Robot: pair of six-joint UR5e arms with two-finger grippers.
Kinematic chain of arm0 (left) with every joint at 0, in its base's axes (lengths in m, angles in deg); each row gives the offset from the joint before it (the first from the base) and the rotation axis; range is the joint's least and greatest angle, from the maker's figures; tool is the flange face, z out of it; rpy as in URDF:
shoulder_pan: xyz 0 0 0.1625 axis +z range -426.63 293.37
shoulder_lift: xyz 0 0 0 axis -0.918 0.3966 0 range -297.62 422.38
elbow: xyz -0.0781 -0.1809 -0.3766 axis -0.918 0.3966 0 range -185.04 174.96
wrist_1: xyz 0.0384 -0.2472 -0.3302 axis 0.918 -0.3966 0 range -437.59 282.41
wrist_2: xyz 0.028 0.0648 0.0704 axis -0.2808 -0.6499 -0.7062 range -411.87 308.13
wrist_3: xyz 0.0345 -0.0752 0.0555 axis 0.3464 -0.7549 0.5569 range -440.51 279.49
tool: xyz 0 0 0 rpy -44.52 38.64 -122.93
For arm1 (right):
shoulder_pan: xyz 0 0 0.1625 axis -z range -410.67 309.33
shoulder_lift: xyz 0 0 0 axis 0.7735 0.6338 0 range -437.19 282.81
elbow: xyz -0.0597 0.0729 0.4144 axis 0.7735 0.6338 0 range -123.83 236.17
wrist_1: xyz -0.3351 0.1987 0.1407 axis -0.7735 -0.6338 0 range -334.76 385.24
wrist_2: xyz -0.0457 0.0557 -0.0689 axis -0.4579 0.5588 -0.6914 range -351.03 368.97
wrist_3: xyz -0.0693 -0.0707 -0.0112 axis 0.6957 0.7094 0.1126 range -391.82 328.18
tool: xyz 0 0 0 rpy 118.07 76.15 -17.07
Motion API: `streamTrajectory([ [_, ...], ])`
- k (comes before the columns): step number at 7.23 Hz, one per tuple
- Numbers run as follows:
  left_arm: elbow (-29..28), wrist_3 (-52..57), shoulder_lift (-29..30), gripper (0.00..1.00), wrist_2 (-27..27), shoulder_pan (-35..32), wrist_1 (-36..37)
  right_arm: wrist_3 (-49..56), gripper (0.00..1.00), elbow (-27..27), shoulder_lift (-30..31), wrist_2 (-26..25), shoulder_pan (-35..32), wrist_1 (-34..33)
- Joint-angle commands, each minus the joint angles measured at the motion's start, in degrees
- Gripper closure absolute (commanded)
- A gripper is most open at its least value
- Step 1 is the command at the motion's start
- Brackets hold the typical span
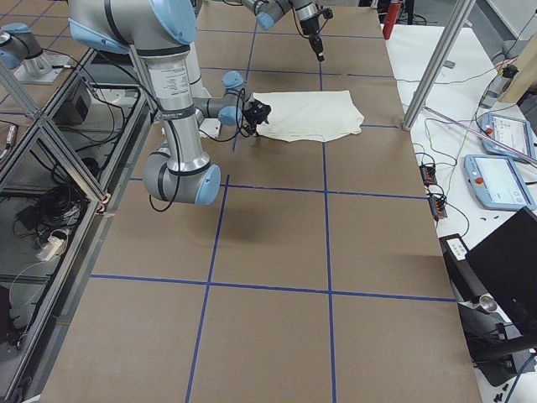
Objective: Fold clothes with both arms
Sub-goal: 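Move both grippers to the shirt's edge nearest the robot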
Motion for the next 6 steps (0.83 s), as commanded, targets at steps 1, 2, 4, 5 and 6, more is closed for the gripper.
streamTrajectory([
  [1, 0.1, 0.0, 0.0, 0.61, 0.0, 0.0, 0.0, -0.3, 0.6, 0.0, -0.1, 0.1, 0.0, 0.0],
  [2, 0.0, 0.0, 0.0, 0.61, 0.0, 0.0, 0.0, -0.2, 0.98, -0.1, -0.1, 0.2, 0.0, 0.0],
  [4, 0.0, 0.0, 0.0, 0.61, 0.0, 0.0, 0.0, 0.0, 1.0, -0.6, -0.1, 0.4, 0.1, 0.1],
  [5, 0.0, 0.0, 0.0, 0.61, 0.0, 0.0, 0.0, 0.1, 1.0, -1.5, 0.0, 0.4, 0.1, 0.1],
  [6, 0.0, -0.1, -0.1, 0.61, 0.0, 0.0, 0.0, 0.1, 1.0, -1.5, 0.0, 0.7, 0.2, 0.1],
])
